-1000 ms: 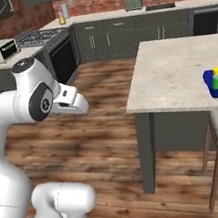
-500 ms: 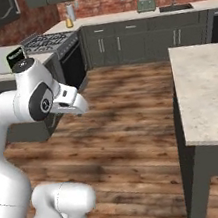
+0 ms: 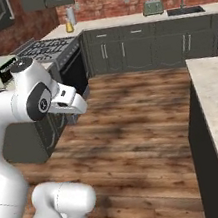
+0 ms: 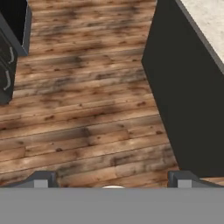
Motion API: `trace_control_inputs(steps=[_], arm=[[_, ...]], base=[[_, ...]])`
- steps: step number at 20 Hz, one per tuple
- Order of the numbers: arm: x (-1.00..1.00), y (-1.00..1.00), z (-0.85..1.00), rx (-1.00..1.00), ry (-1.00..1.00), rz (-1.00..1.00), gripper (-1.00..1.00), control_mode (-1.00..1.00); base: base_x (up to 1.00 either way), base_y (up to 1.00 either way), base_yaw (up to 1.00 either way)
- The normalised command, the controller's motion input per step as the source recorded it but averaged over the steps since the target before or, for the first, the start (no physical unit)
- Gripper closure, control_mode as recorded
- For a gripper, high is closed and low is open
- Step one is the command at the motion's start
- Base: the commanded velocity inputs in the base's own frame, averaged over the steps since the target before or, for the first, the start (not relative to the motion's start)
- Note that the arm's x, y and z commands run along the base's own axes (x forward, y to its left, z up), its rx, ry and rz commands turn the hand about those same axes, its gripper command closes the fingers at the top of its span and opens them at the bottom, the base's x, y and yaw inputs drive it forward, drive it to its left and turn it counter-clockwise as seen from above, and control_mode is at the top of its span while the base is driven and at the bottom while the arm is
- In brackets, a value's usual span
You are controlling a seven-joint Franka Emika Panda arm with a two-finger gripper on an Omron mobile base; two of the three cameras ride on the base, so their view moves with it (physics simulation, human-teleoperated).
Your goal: There is a tray on the dining counter. Grab the cup, mug, and pitcher and place them on the tray. The pitcher may be placed next to the tray if it cannot fit the tray.
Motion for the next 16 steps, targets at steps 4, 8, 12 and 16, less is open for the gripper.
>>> trace_control_inputs(steps=[4,8,12,16], arm=[[0.00,0.00,0.00,0.00,0.00,0.00,-1.00,1.00],[0.00,0.00,0.00,0.00,0.00,0.00,-1.00,1.00],[0.00,0.00,0.00,0.00,0.00,0.00,-1.00,1.00],[0.00,0.00,0.00,0.00,0.00,0.00,-1.00,1.00]], base=[[1.00,-0.25,0.00],[1.00,-0.17,0.00],[1.00,-0.10,0.00],[1.00,-0.08,0.00]])
